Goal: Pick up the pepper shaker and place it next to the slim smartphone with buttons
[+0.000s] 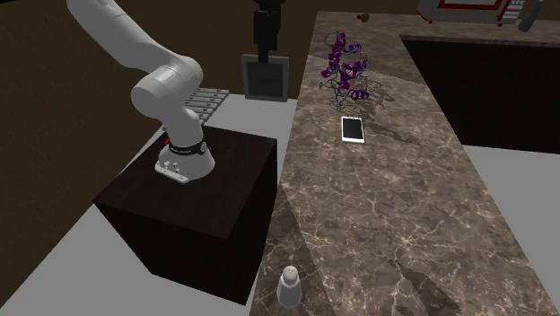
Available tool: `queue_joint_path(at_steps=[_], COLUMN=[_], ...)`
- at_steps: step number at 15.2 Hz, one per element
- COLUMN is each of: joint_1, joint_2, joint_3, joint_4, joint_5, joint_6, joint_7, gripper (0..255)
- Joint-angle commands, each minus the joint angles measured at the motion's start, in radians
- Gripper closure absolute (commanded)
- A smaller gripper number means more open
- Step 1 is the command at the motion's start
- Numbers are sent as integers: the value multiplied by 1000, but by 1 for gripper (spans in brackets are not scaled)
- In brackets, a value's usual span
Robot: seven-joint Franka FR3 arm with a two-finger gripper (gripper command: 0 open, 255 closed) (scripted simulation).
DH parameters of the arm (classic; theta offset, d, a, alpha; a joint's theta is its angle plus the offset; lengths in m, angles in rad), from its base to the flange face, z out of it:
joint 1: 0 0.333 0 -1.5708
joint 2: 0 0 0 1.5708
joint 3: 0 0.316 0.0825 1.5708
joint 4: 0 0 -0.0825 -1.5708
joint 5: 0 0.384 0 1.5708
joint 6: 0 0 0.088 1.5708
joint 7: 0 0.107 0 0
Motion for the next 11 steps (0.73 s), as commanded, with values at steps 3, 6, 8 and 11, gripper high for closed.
queue_joint_path(at_steps=[3,6,8,11], joint_1=[-13,-35,-49,-69], joint_2=[9,33,56,100], joint_3=[-34,-85,-119,-171], joint_4=[-31,-68,-87,-105], joint_5=[-25,-62,-85,-115], joint_6=[49,126,178,258], joint_7=[-34,-85,-117,-166], gripper=[0,0,0,0])
